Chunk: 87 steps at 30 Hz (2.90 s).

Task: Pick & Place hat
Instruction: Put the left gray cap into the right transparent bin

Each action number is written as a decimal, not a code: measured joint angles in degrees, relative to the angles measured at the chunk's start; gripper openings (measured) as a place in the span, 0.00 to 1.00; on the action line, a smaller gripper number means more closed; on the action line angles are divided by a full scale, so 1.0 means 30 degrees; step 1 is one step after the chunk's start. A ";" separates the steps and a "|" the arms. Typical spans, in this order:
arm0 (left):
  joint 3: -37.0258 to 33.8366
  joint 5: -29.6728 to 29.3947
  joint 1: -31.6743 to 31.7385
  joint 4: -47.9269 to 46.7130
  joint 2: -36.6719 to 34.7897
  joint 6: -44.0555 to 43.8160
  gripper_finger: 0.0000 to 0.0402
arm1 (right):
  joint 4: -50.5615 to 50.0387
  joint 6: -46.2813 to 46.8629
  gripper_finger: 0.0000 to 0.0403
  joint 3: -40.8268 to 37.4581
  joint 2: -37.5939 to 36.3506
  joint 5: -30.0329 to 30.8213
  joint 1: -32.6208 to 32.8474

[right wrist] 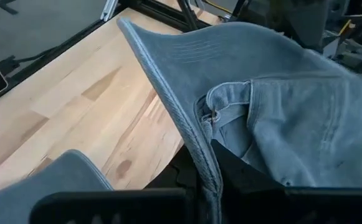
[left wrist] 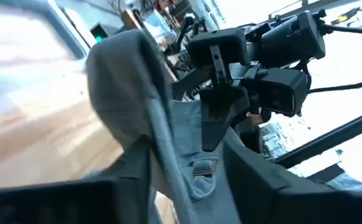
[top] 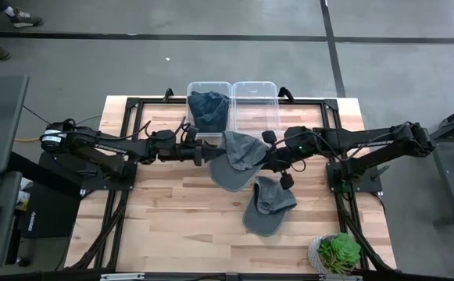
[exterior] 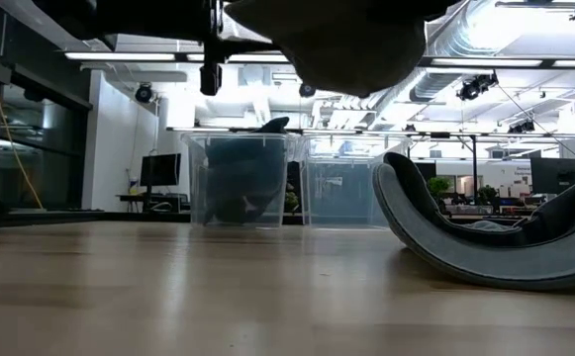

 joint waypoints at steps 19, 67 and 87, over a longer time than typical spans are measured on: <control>0.3584 -0.8416 0.0000 0.0724 -0.0153 1.5091 0.69 | -0.1627 0.6523 0.02 0.4018 -0.0815 -0.2052 -0.3653; 0.4131 -1.1000 0.3973 -0.3735 -0.0124 1.8289 0.69 | 0.8541 2.1395 0.02 0.4656 0.4696 -0.9693 -1.6518; 0.4124 -0.6681 0.7171 -0.4271 -0.0124 1.5285 0.69 | 1.9777 2.9803 0.02 0.2192 0.6929 -1.2425 -1.9181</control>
